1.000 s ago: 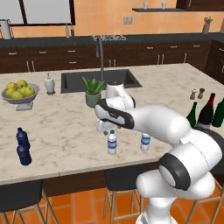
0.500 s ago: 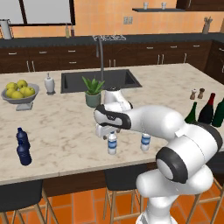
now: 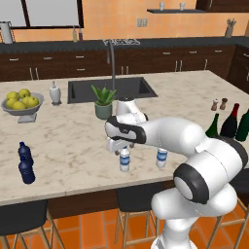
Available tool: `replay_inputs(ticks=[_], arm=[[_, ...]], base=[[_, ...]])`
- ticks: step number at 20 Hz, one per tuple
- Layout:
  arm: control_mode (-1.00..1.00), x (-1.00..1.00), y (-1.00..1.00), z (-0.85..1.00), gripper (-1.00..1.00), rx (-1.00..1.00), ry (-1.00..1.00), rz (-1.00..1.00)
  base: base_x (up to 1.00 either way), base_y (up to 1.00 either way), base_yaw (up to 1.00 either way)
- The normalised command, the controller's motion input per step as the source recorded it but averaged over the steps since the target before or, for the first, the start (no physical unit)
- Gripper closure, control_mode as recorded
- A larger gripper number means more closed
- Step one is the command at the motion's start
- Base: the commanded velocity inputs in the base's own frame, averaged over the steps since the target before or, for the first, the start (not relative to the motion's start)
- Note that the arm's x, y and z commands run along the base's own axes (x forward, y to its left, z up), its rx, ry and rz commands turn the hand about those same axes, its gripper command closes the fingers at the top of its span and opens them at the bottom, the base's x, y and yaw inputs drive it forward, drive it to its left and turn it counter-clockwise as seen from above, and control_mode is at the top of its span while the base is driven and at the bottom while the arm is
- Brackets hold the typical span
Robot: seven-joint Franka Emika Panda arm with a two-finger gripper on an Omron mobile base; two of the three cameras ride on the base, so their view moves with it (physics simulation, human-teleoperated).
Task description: Move the plastic bottles in the middle to the plastics group, and the glass bottles in the middle to the glass group.
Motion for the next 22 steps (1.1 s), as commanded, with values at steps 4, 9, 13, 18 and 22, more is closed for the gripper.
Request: replay_inputs(ticks=[4, 9, 13, 18, 22], arm=[[-1.0, 0.0, 0.0, -0.01, -1.0, 0.0, 0.0, 0.0], [-1.0, 0.0, 0.01, -0.13, -1.0, 0.0, 0.0, 0.0], [-1.0, 0.0, 0.0, -0.07, -1.0, 0.0, 0.0, 0.0], [-1.0, 0.0, 0.0, 0.0, 1.0, 0.0, 0.0, 0.0], [-1.0, -0.01, 0.0, 0.0, 1.0, 0.0, 0.0, 0.0]], base=[[0.0, 0.0, 0.0], [0.0, 0.0, 0.0], [0.0, 0.0, 0.0], [0.0, 0.0, 0.0], [0.0, 0.0, 0.0]])
